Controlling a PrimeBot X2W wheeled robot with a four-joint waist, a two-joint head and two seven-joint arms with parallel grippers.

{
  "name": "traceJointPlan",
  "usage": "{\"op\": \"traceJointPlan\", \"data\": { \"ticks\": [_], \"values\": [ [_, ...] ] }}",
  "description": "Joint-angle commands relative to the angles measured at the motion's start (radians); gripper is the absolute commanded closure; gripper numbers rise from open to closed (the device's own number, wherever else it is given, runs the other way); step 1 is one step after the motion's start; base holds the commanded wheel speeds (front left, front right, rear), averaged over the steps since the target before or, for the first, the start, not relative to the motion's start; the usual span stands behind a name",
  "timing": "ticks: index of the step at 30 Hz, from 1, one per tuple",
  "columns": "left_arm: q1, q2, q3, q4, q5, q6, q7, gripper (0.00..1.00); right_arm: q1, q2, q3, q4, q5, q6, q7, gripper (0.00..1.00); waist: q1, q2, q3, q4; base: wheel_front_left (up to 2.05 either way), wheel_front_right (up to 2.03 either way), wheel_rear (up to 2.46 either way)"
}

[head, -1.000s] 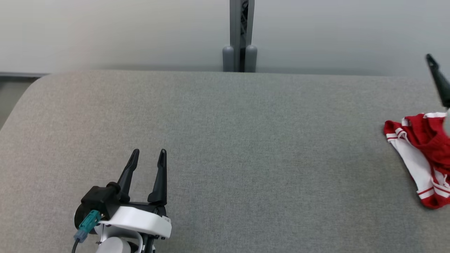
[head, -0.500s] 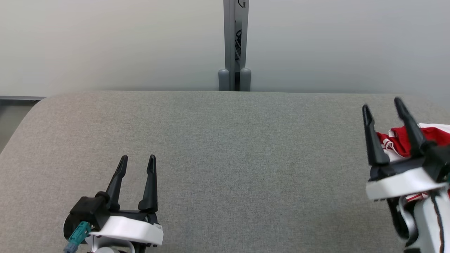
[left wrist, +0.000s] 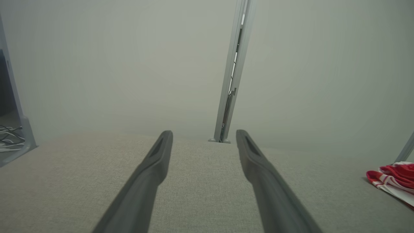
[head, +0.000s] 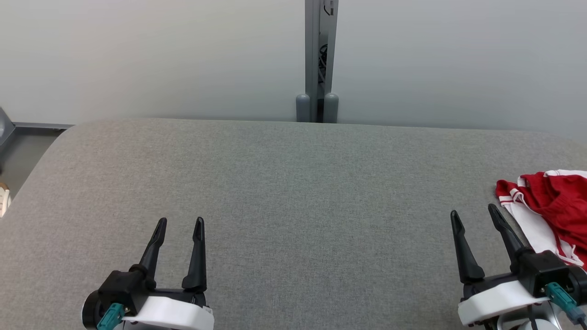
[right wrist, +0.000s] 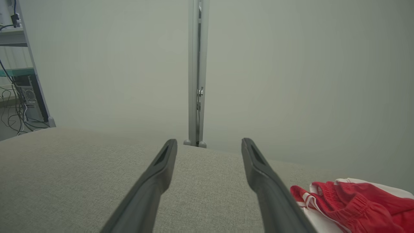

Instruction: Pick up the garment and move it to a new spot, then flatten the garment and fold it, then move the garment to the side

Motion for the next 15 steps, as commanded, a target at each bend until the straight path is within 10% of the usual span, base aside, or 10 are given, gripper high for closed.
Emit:
{"op": "traceJointPlan", "data": {
  "ticks": [1,15],
  "values": [
    [0.011,0.005,0.001,-0.011,0.010,0.004,-0.003,0.00,0.014,0.000,-0.003,0.002,-0.004,0.000,0.000,0.00,-0.0001,0.0000,0.000,0.004,0.00,0.00,0.00],
    [0.022,0.004,-0.001,0.001,-0.026,-0.011,-0.003,0.00,0.018,0.001,-0.010,-0.005,0.021,0.000,0.000,0.00,-0.0001,0.0000,0.000,0.014,0.00,0.00,0.00]
  ]
}}
